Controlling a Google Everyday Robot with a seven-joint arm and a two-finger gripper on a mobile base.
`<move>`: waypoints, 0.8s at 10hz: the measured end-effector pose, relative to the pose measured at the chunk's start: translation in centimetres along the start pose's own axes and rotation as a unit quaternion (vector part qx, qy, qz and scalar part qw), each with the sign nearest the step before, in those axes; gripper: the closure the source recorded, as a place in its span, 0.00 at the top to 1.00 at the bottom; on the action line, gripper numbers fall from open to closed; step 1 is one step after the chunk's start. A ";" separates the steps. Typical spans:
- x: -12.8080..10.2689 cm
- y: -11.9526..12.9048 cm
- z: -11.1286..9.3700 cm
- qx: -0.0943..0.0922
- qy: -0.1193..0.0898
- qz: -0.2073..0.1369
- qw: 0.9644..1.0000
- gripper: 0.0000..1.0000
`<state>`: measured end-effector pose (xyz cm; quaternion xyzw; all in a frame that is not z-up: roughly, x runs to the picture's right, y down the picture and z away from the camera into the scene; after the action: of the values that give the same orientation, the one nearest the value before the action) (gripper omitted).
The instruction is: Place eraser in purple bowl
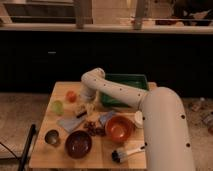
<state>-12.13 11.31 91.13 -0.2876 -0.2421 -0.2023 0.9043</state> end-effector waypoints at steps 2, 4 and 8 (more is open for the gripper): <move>0.6 0.2 1.1 -0.004 -0.007 0.009 1.000 0.76; 1.1 0.6 1.8 -0.009 -0.012 0.016 1.000 0.57; 0.6 0.4 -0.2 0.009 -0.008 0.007 1.000 0.16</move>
<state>-11.42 11.36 91.19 -0.2829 -0.2488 -0.1913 0.9064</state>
